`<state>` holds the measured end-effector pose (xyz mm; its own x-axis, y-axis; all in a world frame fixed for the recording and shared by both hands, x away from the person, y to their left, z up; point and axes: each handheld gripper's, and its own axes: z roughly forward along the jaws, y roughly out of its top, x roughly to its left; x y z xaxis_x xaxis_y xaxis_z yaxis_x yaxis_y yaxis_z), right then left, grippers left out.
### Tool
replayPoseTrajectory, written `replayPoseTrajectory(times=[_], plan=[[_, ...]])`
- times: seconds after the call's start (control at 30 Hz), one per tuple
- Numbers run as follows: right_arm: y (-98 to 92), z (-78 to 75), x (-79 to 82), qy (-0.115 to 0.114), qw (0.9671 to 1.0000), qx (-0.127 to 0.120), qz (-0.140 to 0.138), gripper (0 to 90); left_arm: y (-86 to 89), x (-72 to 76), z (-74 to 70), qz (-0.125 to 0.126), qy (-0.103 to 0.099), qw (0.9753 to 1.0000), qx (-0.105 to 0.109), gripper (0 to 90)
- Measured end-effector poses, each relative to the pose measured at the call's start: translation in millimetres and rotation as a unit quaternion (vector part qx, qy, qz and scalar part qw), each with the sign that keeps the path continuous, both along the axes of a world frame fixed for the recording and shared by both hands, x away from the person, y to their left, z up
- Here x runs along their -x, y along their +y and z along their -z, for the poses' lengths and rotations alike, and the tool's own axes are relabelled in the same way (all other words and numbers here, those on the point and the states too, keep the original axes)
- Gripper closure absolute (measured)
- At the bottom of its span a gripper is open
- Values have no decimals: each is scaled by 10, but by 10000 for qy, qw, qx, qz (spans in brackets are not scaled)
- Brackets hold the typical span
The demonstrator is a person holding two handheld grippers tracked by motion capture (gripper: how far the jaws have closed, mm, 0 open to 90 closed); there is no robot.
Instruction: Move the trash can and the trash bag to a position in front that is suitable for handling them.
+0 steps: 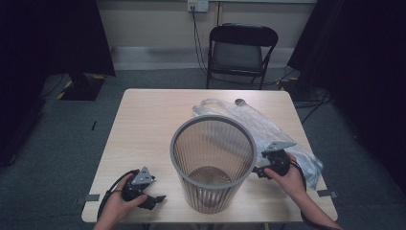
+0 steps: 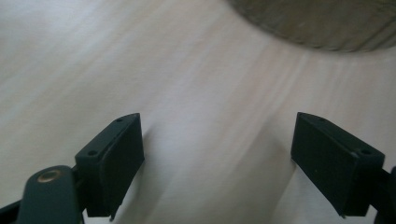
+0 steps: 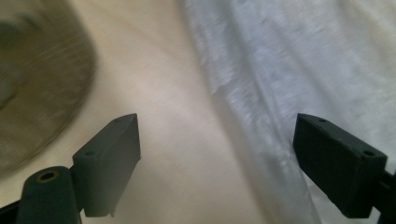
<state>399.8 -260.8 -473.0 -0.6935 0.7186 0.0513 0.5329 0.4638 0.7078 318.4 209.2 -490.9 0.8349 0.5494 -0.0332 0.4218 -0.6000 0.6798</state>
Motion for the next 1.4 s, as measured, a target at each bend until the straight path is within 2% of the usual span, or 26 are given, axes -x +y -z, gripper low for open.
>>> replayPoseTrajectory(times=[0.03,0.07,0.1,0.13,0.2,0.23,0.27,0.4,0.47,0.53,0.6,0.67,0.73,0.8,0.87,1.0,1.23,1.27,1.4], plan=[[13,43,104,59,9999,-13,-113,149,-33,23,-18,68,-63,10000,2,159],[13,43,104,59,9999,-13,-113,149,-69,47,-39,87,-103,9999,36,159],[39,114,199,60,9996,-3,-266,149,-134,74,-70,106,-81,9998,177,158],[39,114,199,60,9996,-3,-266,149,-134,74,-70,106,-81,9998,177,159],[81,181,252,135,9986,148,-484,141,-192,84,-74,38,-27,9994,337,158],[102,183,266,91,9980,212,-584,147,-211,80,-70,36,-10,9994,356,158],[138,184,268,74,9973,164,-715,147,-233,74,-60,37,32,9992,388,157],[203,175,306,-10,9959,227,-873,148,-302,52,-22,61,87,9995,309,157],[256,161,344,-48,9937,240,-1089,147,-340,42,-20,51,123,9991,393,157],[269,169,352,-38,9933,245,-1126,147,-345,36,-22,69,105,9992,387,157],[294,180,361,-11,9925,232,-1197,147,-368,32,-27,42,95,9990,426,157],[327,148,384,-21,9918,76,-1275,148,-394,32,-39,2,115,9983,564,157],[351,124,395,-25,9909,-12,-1346,148,-425,26,-52,63,106,9983,577,157],[365,114,403,-26,9905,-25,-1374,150,-452,16,-52,45,128,9978,654,157],[376,117,404,-53,9894,46,-1448,148,-474,6,-47,55,141,9980,607,157],[361,140,389,59,9897,-76,-1426,148,-479,-1,-43,89,163,9979,623,156],[395,153,423,115,9862,56,-1650,156,-505,8,-40,153,174,9979,598,154],[400,147,420,118,9862,90,-1651,151,-519,2,-48,192,180,9985,484,149],[401,146,398,126,9873,123,-1577,150,-541,-10,-36,243,154,9989,371,143]])
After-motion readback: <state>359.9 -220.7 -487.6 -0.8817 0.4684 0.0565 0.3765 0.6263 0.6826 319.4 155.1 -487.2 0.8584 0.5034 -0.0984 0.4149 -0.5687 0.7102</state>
